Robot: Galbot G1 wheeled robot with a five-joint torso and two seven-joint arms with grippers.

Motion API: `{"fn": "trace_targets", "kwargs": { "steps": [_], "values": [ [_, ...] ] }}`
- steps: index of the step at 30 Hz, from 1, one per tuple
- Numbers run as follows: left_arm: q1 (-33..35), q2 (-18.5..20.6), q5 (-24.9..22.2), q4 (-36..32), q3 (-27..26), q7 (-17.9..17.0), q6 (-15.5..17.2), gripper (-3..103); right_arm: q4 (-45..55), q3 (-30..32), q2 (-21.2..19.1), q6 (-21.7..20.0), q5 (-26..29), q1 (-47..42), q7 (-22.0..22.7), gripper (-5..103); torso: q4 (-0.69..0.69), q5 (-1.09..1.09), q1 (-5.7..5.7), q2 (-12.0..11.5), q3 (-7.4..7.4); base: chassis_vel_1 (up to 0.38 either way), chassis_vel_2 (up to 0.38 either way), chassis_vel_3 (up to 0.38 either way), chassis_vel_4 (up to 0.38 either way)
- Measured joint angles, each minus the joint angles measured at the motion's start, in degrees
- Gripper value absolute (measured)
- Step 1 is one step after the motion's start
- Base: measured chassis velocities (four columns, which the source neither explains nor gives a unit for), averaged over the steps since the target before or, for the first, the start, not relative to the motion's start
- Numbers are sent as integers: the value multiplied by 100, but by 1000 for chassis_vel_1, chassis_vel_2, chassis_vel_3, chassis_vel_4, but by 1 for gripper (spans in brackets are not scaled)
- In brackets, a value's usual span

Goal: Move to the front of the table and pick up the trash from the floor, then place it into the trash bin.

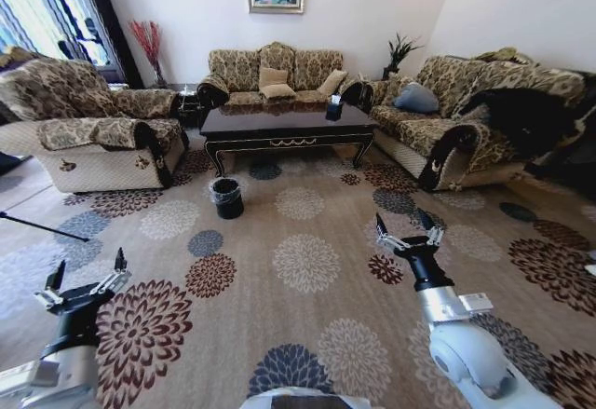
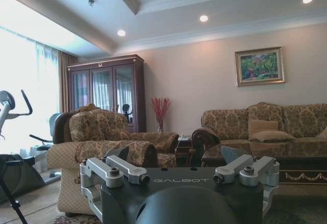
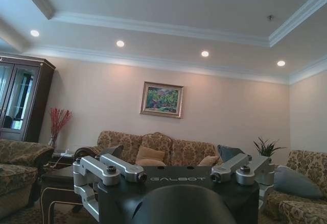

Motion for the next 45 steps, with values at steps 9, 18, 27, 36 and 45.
{"fn": "trace_targets", "kwargs": {
  "steps": [9, 18, 27, 36, 45],
  "values": [
    [0, 0, 0, 0, 0, 0, 0, 100, 0, 0, 0, 0, 0, 0, 0, 100, 0, 0, 84, 203, 119, 0, 0, 0, 0],
    [0, 0, 0, 0, 0, 0, 0, 100, 0, 0, 0, 0, 0, 0, 0, 100, 0, 0, 187, 445, 257, 0, 0, 0, 0],
    [0, 0, 0, 0, 0, 0, 0, 100, 0, 0, 0, 0, 0, 0, 0, 100, 0, 0, 271, 648, 377, 0, 0, 0, 0],
    [0, 0, 0, 0, 0, 0, 0, 100, 0, 0, 0, 0, 0, 0, 0, 100, 0, 0, 371, 884, 513, 0, 0, 0, 0],
    [0, 0, 0, 0, 0, 0, 0, 100, 0, 0, 0, 0, 0, 0, 0, 100, 0, 0, 472, 1116, 642, 0, 0, 0, 0]
  ]
}}
